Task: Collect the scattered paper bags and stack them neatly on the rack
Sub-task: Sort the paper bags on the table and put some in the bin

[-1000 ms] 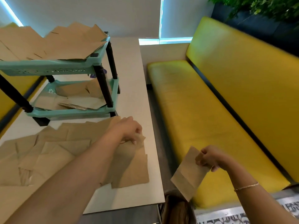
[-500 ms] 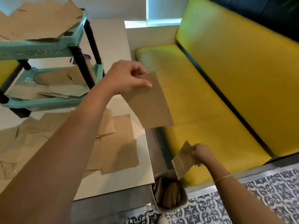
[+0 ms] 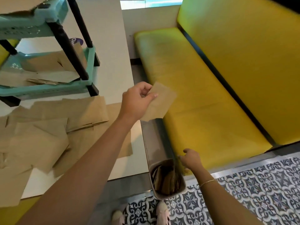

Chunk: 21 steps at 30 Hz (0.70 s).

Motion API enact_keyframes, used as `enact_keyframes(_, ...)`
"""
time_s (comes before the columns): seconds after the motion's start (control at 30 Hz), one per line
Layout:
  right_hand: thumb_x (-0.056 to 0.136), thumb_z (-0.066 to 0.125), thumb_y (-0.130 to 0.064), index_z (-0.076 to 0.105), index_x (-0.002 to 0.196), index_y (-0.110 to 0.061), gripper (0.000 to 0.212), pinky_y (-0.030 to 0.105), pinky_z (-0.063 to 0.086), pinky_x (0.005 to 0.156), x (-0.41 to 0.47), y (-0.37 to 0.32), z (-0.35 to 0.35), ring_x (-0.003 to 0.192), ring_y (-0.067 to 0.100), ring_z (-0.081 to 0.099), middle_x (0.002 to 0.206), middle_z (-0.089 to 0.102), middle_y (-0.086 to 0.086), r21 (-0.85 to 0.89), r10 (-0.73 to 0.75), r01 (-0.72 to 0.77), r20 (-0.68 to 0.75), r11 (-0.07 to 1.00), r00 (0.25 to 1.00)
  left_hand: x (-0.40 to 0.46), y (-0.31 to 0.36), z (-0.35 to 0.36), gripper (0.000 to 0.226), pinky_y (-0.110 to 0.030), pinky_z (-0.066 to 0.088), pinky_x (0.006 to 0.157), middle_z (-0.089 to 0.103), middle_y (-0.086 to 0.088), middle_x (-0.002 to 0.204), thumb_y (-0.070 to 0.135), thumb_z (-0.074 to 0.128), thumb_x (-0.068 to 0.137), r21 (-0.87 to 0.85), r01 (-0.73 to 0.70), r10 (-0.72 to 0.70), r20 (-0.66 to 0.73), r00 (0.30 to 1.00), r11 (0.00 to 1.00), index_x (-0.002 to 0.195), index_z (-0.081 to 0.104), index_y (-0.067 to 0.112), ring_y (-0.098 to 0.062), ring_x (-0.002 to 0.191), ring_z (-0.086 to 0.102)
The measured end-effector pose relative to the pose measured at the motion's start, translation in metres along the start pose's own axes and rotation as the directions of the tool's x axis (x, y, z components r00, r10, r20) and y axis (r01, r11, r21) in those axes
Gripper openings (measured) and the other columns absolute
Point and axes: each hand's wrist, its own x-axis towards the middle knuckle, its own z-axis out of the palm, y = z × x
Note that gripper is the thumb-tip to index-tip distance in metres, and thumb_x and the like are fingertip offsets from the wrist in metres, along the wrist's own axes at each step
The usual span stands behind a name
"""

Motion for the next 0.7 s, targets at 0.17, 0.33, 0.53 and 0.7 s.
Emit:
enact_keyframes(0.17, 0.083, 0.067, -0.023, 0.034, 0.140, -0.016, 0.066, 0.046, 0.052, 0.088, -0.002, -0.007, -0.038, 0.103, 0.027, 0.059, 0.116, 0.061, 0.012, 0.633, -0.045, 0.014, 0.032, 0.774, 0.998, -0.008, 0.001, 0.014, 0.006, -0.027, 0.051, 0.071, 0.070, 0.007, 0.084, 0.024, 0.066, 0.086, -0.042, 0.081, -0.072, 0.181, 0.981, 0.996, 0.085, 0.060, 0.023, -0.010, 0.078, 0.065)
enact_keyframes(0.33, 0.062, 0.062, -0.019, 0.050, 0.115, -0.021, 0.054, 0.033, 0.045, 0.072, -0.030, -0.020, -0.074, 0.085, 0.018, 0.053, 0.096, 0.059, 0.002, 0.940, -0.250, 0.003, 0.088, 0.342, 0.964, -0.017, 0.002, 0.025, 0.012, -0.019, 0.053, 0.061, 0.069, 0.012, 0.072, 0.012, 0.063, 0.088, -0.249, 0.257, -0.139, 0.408, 0.902, 0.934, 0.082, 0.057, 0.021, -0.002, 0.063, 0.065)
enact_keyframes(0.53, 0.086, 0.057, -0.003, 0.059, 0.105, -0.015, 0.023, 0.035, 0.049, 0.071, -0.026, 0.001, -0.067, 0.087, 0.021, 0.059, 0.101, 0.064, 0.004, 0.945, -0.162, -0.006, 0.063, 0.328, 0.985, -0.019, -0.005, 0.036, 0.010, -0.034, 0.050, 0.085, 0.067, 0.003, 0.098, 0.020, 0.060, 0.091, -0.135, 0.319, -0.247, 0.384, 0.889, 0.938, 0.100, 0.055, 0.021, -0.019, 0.094, 0.063)
enact_keyframes(0.7, 0.090, 0.052, -0.005, 0.064, 0.103, -0.007, 0.018, 0.032, 0.054, 0.051, -0.022, 0.031, -0.043, 0.069, 0.027, 0.060, 0.087, 0.065, 0.014, 0.624, 0.108, -0.030, -0.088, 0.781, 0.990, -0.023, -0.009, 0.035, 0.051, -0.024, 0.039, 0.088, 0.050, -0.001, 0.130, 0.024, 0.062, 0.090, 0.055, 0.259, -0.263, 0.296, 0.918, 0.964, 0.135, 0.040, 0.020, -0.019, 0.115, 0.052)
